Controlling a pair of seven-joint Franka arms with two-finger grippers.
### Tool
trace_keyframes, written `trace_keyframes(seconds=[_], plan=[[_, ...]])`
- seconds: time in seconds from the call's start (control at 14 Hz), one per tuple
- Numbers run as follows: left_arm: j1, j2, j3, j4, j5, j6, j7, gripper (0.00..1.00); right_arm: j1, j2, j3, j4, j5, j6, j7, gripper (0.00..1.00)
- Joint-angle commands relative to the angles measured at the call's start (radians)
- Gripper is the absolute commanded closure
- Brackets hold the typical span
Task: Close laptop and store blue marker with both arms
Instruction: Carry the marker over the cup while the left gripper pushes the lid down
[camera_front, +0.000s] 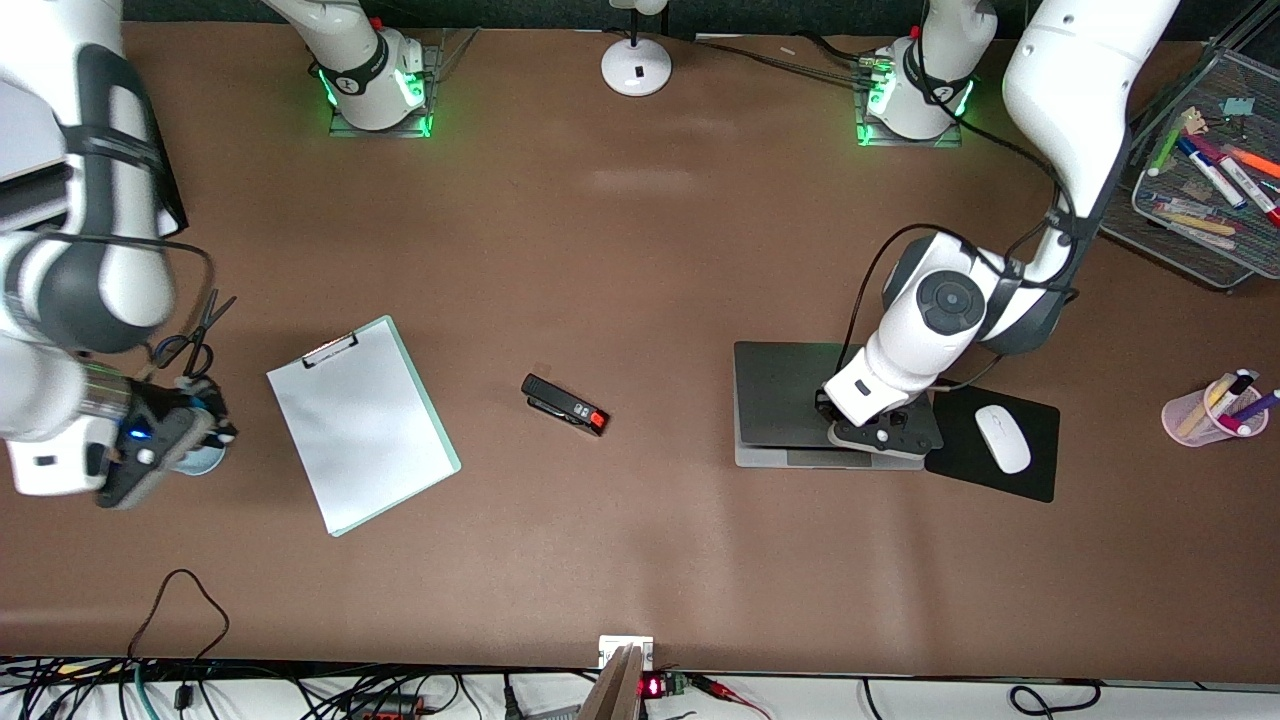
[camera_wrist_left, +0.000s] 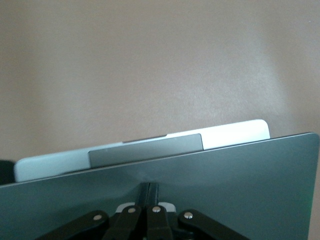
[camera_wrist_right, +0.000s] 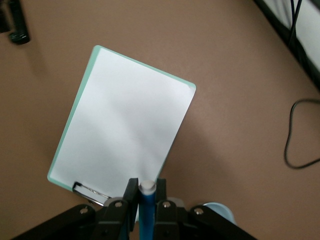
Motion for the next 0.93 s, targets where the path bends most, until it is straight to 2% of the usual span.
trace_keyframes(seconds=[0.0,0.21,0.43,0.64,0.86], plan=[[0.0,0.078,0.012,0.033,0.026,0.087,0.001,1.0,-0.074,-0.018,0.009,-0.002,0.124,-0.01,-0.263,1.0],[0.0,0.11,0.015,0.033,0.026,0.135,0.001,1.0,-0.172,-0.015,0.012,-0.001,0.336,-0.011,-0.555,1.0],[-0.007,0.117,0.033,0.033,0.026,0.136,0.002,1.0,-0.247,0.009,0.014,-0.004,0.481,-0.014,-0.751,1.0],[-0.011,0.118,0.041,0.032,0.028,0.145,0.002,1.0,-0.344,0.063,0.014,-0.01,0.692,-0.101,-0.943,1.0],[-0.011,0.127,0.041,0.032,0.029,0.145,0.002,1.0,-0.395,0.086,0.015,-0.01,0.765,-0.126,-1.042,1.0]])
